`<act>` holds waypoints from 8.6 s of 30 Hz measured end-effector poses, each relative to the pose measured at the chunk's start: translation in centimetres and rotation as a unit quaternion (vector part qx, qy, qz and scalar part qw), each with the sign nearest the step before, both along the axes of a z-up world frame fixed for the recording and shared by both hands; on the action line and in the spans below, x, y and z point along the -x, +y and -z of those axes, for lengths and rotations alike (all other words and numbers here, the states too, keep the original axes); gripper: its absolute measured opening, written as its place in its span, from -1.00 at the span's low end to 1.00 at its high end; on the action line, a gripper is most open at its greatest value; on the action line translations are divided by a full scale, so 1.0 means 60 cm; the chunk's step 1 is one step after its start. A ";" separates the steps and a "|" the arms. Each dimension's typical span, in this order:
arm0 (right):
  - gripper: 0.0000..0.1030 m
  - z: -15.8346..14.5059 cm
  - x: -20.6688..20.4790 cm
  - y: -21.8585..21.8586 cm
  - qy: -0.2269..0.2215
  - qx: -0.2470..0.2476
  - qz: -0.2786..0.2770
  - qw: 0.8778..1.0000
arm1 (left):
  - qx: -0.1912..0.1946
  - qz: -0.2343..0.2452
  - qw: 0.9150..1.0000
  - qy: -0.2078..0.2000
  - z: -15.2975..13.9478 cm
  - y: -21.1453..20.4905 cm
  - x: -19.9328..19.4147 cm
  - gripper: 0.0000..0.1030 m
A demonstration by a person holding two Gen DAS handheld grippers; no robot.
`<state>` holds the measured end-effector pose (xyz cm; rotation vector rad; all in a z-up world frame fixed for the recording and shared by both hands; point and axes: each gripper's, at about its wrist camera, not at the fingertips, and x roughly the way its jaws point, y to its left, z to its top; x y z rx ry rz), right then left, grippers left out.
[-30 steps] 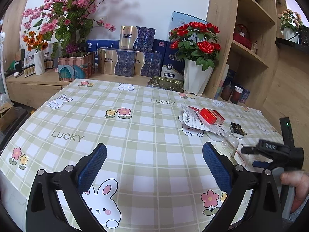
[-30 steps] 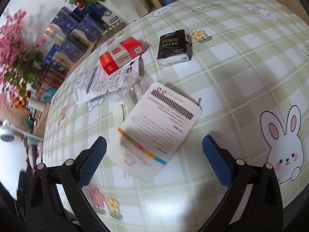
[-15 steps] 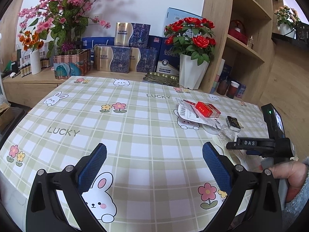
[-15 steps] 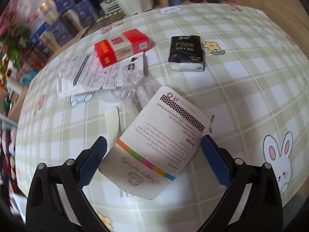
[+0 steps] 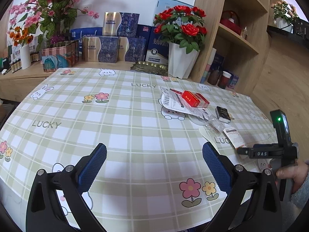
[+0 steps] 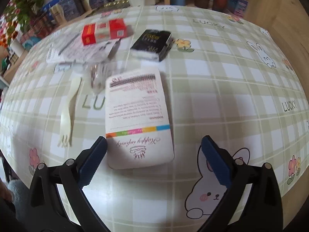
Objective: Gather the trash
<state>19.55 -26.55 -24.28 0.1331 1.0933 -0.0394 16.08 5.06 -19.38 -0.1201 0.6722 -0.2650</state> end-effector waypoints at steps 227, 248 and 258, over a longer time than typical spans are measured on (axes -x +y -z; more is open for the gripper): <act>0.88 -0.058 -0.054 -0.014 -0.140 -0.055 -0.109 0.983 | -0.029 0.039 0.999 0.003 -0.011 -0.024 -0.076 0.83; 0.06 0.007 -0.141 0.091 -0.087 -0.003 -0.194 0.977 | 0.010 0.031 0.999 0.028 0.008 -0.040 -0.132 0.83; -0.44 -0.016 -0.107 0.078 -0.154 -0.010 -0.193 0.969 | 0.049 0.029 0.997 0.056 0.017 -0.051 -0.177 0.75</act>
